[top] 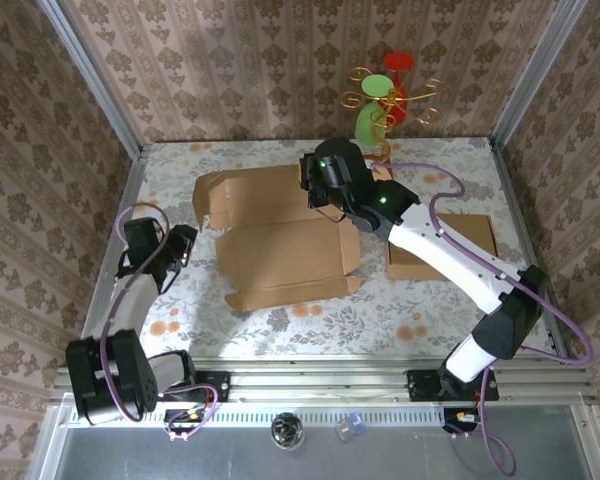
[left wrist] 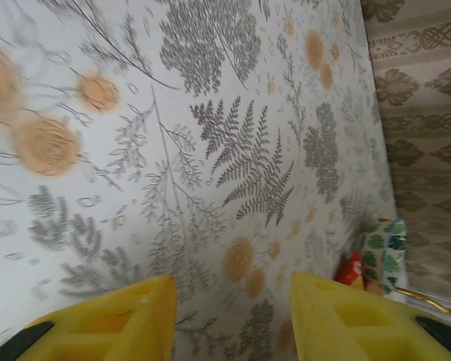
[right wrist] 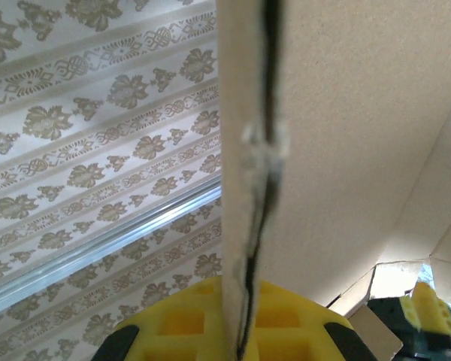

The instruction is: Fold the paper box

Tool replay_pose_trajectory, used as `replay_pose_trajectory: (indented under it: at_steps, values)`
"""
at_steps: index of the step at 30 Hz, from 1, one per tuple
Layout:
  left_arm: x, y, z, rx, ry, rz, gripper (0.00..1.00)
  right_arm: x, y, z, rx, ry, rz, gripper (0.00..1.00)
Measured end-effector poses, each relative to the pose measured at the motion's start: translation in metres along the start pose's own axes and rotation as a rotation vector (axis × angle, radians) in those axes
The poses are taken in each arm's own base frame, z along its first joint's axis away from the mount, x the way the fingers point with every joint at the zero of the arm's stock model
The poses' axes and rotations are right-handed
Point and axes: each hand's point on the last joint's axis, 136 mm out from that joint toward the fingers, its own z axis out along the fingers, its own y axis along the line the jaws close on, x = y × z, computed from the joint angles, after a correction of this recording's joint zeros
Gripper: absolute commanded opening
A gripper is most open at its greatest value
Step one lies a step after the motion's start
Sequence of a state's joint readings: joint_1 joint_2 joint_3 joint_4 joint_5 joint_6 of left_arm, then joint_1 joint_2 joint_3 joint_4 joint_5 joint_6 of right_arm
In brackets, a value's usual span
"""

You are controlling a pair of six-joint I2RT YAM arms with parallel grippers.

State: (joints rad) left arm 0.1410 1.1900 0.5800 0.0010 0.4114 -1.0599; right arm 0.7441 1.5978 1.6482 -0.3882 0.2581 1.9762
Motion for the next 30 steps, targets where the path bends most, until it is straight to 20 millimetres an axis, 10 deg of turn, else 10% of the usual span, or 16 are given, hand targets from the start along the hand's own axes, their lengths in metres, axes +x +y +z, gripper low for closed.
replay_pose_trajectory:
  at_steps: [10,30]
  values:
    - [-0.004,-0.056,0.021,0.374,0.065,-0.027,0.42,-0.021,0.005,0.003,-0.002,-0.042,0.053,0.00]
    - [0.043,-0.101,0.030,0.618,0.248,0.014,0.38,-0.038,0.015,0.006,-0.021,-0.058,0.111,0.00]
